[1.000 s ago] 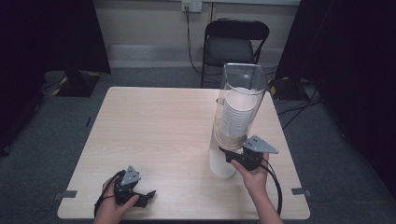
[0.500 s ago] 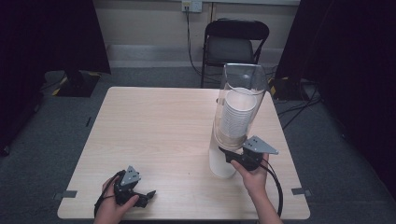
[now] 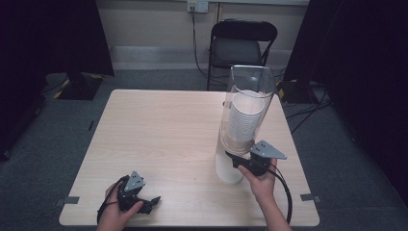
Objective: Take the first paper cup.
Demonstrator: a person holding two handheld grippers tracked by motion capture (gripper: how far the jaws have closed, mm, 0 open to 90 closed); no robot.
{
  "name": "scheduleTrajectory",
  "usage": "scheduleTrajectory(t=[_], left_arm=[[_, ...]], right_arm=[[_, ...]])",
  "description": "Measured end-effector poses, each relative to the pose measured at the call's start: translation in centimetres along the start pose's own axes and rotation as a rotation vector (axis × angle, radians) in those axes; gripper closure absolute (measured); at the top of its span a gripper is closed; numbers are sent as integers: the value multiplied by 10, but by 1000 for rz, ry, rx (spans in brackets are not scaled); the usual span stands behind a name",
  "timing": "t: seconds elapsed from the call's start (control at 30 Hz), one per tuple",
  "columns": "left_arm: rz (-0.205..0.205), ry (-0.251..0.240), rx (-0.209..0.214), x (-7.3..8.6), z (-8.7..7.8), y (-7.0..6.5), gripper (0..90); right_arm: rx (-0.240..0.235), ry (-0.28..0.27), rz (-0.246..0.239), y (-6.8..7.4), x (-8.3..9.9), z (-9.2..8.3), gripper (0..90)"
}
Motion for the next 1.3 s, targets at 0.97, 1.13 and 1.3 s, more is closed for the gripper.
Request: scheduleTrajectory(t=[0.97,1.13,1.3], left_arm=[[0,0,0,0,0,0,43],[0,0,0,0,0,0,43],[0,0,0,0,0,0,43]], right_arm=[[4,6,-10,-2,8,0,370],[4,6,-9,-2,8,1,372],[2,11,-8,-2,9,1,373]])
Point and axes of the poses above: each handheld gripper's, and its own axes: z roughly forward along the jaws, x roughly out of its underside, y roughly to its left, the point moved 5 cm from there along z, roughly forward along the jaws, and after that the axes turned 12 degrees about z, right-handed, at the moved point
